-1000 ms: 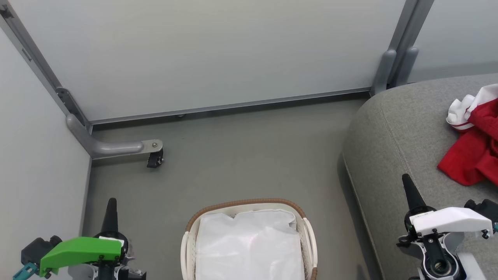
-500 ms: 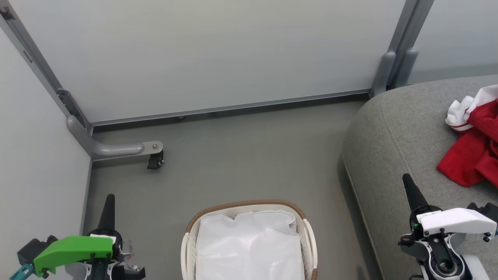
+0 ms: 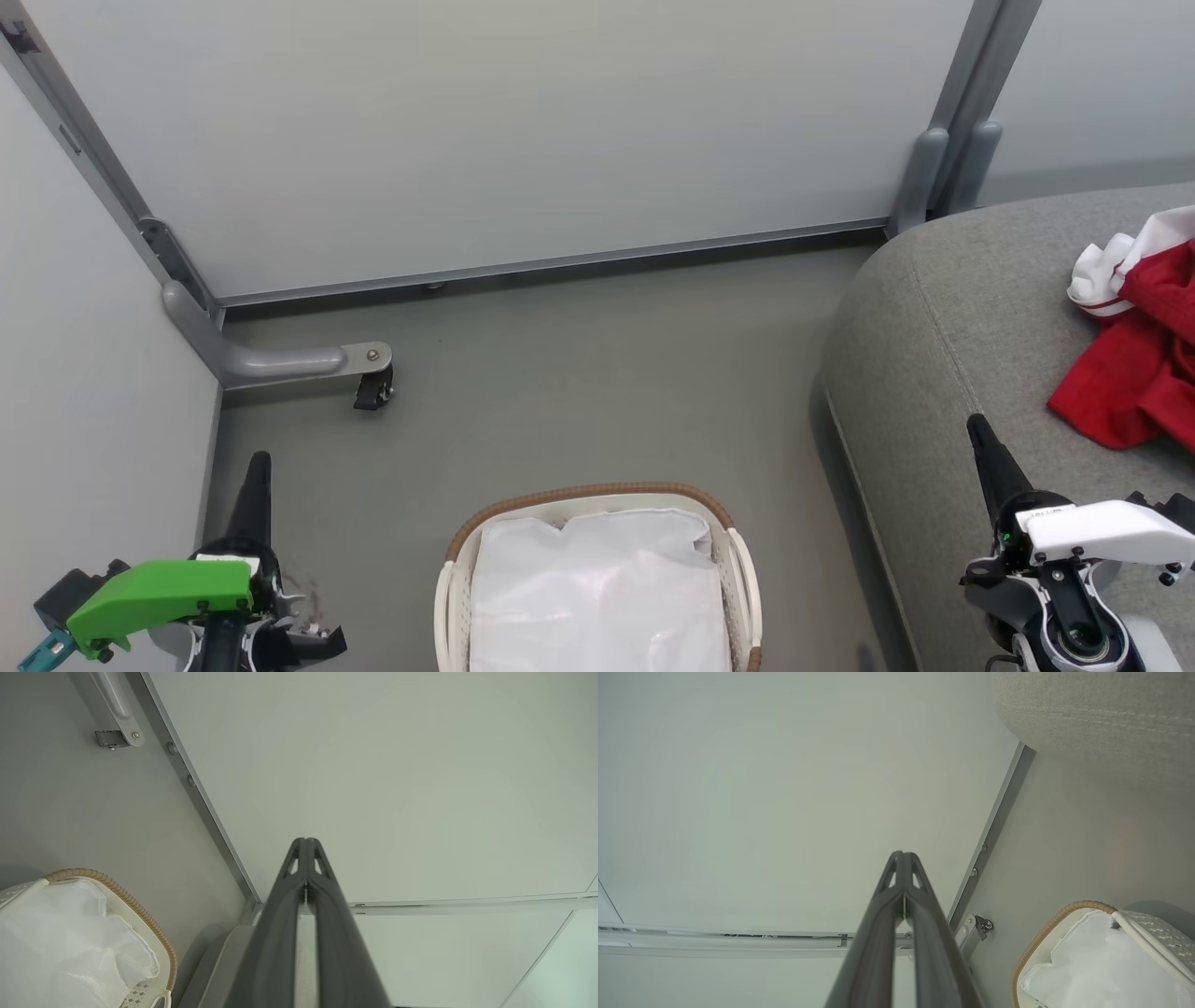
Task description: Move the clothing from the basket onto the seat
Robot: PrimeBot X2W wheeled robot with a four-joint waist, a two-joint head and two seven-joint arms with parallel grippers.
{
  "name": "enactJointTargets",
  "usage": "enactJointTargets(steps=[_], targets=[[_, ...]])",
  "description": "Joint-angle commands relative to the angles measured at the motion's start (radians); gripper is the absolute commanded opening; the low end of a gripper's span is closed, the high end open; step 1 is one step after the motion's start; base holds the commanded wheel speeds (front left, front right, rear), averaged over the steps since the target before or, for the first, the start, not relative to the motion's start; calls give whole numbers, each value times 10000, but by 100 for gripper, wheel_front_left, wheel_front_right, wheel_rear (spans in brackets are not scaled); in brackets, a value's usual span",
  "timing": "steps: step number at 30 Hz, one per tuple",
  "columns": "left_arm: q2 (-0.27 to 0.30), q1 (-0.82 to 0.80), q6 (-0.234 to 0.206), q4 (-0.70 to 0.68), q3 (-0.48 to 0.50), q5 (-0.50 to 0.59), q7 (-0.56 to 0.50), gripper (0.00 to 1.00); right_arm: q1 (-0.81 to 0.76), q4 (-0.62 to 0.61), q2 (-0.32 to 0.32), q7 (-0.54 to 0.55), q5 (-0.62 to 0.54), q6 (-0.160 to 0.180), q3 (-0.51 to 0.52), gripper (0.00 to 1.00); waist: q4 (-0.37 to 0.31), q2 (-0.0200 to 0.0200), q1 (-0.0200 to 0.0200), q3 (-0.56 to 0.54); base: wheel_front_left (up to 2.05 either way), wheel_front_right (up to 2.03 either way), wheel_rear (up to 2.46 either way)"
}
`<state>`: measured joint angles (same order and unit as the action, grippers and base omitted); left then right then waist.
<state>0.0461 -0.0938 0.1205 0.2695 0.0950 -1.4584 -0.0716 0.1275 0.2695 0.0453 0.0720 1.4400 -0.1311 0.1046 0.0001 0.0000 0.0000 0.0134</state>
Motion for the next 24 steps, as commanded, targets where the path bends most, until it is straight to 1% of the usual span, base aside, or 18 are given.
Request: enactJointTargets(steps=[1,18,24], targets=[[62,-175,52,-70,51,-231,-70,0,-133,-88,64,70,232,5,34,0,0,0,0,-6,0,0,0],[69,-219,121,-252,202,-1473,-419,0,-238,-258,77,427,1626,3,107,0,-1,0,0,-92,0,0,0],[69,-216,127,-261,212,-1563,-465,0,-250,-274,78,450,1745,4,113,0,-1,0,0,-103,0,0,0]])
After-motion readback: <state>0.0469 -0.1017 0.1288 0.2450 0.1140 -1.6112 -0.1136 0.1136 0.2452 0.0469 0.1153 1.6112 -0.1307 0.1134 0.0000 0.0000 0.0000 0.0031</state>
